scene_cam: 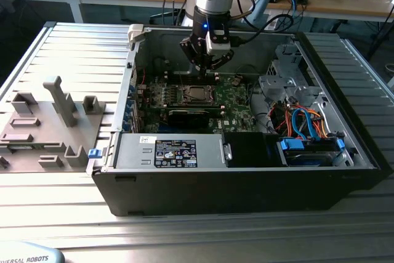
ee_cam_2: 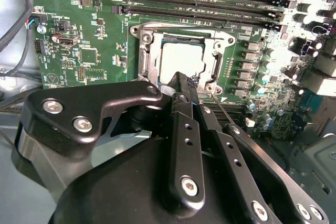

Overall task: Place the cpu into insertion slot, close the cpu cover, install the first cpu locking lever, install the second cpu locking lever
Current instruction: 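Install the first cpu locking lever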

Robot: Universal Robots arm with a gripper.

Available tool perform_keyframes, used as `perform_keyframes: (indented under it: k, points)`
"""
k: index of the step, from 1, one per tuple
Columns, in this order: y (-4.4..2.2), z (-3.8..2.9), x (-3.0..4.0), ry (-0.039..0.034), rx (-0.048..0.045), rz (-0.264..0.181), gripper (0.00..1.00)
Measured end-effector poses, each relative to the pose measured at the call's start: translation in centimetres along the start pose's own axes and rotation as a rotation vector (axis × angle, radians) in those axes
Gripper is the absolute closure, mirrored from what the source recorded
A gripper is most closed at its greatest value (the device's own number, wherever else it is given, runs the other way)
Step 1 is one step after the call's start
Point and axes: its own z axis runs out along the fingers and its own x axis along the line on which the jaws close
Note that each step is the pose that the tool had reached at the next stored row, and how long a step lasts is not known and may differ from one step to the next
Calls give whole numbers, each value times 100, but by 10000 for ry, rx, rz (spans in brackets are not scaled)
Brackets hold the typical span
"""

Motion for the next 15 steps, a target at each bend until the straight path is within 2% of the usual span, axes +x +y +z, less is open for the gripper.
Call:
perform_keyframes:
  k: [15]
  points:
    - [0,0,0,-6,0,-108,89]
